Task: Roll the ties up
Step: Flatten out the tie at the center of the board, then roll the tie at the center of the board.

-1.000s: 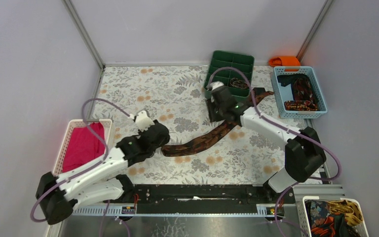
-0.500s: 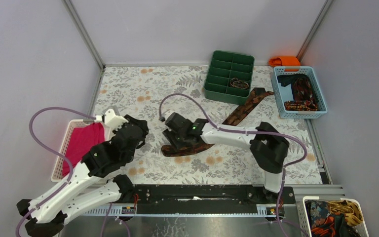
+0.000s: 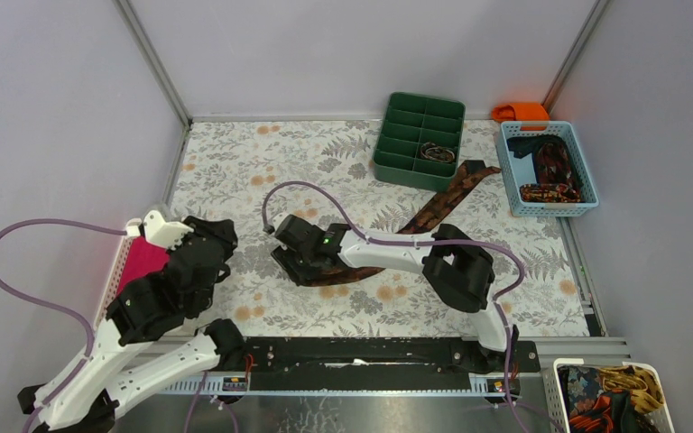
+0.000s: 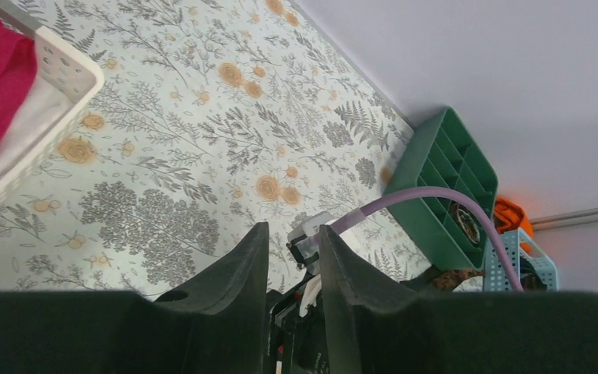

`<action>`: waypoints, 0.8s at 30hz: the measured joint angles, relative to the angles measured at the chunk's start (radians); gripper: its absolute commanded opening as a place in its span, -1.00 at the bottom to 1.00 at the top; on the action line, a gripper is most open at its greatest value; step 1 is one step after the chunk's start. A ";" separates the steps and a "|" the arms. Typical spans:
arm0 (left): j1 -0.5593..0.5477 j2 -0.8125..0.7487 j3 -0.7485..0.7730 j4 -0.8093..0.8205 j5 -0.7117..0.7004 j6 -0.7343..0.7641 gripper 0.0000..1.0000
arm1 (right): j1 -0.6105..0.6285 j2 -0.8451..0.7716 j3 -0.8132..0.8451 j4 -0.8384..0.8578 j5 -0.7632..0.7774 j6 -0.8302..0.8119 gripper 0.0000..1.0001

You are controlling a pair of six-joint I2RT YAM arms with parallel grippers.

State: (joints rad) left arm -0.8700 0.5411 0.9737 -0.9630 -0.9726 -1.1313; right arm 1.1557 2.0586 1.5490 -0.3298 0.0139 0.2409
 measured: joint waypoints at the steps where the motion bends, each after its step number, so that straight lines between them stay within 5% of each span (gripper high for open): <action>1: 0.000 -0.004 0.000 -0.011 -0.003 -0.001 -0.26 | 0.000 0.008 0.008 0.000 0.000 0.000 0.06; 5: 0.000 -0.030 0.000 -0.040 -0.013 -0.004 -0.25 | 0.000 0.061 0.058 -0.003 0.004 0.004 -0.02; 14: 0.000 -0.074 0.000 -0.072 -0.030 -0.011 -0.22 | 0.014 0.093 0.073 -0.040 0.060 0.011 -0.61; 24: 0.000 -0.085 0.000 -0.097 -0.021 -0.011 -0.23 | 0.166 0.093 0.071 -0.035 0.246 -0.035 -0.87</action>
State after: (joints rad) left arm -0.8700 0.4564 0.9741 -1.0595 -0.9936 -1.1423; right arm 1.3220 2.1517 1.6203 -0.3649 0.2600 0.2058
